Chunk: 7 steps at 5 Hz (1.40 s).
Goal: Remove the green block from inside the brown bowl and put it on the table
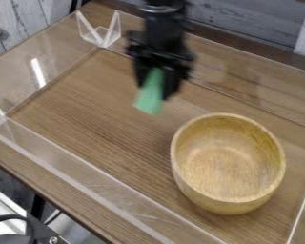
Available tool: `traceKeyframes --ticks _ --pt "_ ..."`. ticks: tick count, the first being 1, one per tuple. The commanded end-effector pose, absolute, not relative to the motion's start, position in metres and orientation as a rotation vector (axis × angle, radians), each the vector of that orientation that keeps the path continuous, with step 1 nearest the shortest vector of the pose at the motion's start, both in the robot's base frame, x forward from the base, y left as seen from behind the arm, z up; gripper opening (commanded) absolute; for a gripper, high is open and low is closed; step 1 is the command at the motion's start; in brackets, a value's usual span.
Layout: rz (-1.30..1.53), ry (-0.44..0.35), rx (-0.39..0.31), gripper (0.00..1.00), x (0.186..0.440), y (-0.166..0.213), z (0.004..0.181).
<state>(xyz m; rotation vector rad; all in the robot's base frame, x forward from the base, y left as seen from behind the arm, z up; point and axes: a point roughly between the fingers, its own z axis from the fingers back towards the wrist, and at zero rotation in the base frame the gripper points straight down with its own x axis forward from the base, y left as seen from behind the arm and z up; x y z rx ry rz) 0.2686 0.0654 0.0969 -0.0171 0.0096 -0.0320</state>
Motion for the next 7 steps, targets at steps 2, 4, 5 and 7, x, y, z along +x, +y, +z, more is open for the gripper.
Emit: traceKeyframes --ticks 2,4,5,7 --pt "-0.040 -0.024 0.004 0.00 0.262 0.119 0.090" --pt "-0.043 0.009 -0.010 0.00 0.242 0.103 0.070" --pt "-0.047 0.009 -0.019 0.00 0.244 0.094 0.069" --pt "-0.047 0.006 -0.034 0.00 0.248 0.084 0.072"
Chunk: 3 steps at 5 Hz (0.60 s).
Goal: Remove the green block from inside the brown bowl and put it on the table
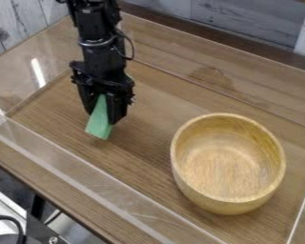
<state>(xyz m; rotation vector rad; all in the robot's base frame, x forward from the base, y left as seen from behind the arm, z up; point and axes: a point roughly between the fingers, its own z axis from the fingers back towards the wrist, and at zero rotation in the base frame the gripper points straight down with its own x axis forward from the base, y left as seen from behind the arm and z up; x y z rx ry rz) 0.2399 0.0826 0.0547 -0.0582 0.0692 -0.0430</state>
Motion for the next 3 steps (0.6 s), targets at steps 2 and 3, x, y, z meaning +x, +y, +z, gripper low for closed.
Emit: traceKeyframes --ticks 2,3 --pt "-0.047 0.008 -0.045 0.00 0.2499 0.0773 0.0725" --pt "-0.047 0.010 -0.049 0.00 0.2504 0.0746 0.0728"
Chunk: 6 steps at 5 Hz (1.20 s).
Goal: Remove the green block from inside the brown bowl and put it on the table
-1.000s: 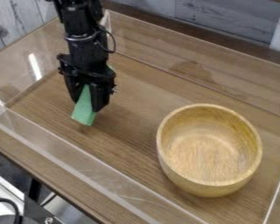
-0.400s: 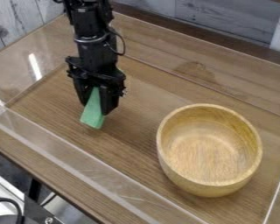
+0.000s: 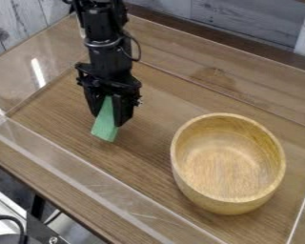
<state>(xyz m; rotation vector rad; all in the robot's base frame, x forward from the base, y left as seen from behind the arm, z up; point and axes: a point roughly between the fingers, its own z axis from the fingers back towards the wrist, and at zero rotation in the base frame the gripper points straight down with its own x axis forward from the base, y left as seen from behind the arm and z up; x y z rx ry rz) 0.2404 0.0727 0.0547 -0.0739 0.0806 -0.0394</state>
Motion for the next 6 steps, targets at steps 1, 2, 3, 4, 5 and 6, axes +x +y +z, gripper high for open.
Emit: traceKeyframes --ticks 1,2,3,4,5,6 --pt "-0.047 0.010 -0.051 0.00 0.251 0.072 0.073" --pt "-0.048 0.012 -0.053 0.00 0.251 0.070 0.073" --pt "-0.047 0.013 -0.054 0.00 0.251 0.069 0.073" --pt "-0.039 0.025 -0.055 0.00 0.250 0.072 0.066" --pt "-0.030 0.038 -0.057 0.00 0.249 0.076 0.060" --pt "-0.023 0.049 -0.059 0.00 0.249 0.079 0.054"
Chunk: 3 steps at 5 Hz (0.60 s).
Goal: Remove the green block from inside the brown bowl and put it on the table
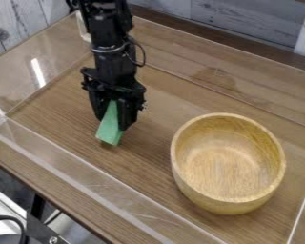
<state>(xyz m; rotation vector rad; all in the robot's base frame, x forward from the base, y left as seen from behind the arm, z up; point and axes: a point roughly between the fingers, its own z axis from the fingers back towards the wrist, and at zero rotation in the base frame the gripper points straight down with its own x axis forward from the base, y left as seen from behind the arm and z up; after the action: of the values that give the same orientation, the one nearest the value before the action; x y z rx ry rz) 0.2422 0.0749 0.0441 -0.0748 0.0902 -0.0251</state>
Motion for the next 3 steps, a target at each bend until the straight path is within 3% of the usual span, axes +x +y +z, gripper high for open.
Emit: traceKeyframes --ticks 1,2,3 --pt "-0.018 0.053 -0.064 0.00 0.2482 0.0809 0.0522" --pt "-0.015 0.057 -0.069 0.00 0.2479 0.0822 0.0514" --pt "-0.012 0.058 -0.074 1.00 0.2469 0.0832 0.0557"
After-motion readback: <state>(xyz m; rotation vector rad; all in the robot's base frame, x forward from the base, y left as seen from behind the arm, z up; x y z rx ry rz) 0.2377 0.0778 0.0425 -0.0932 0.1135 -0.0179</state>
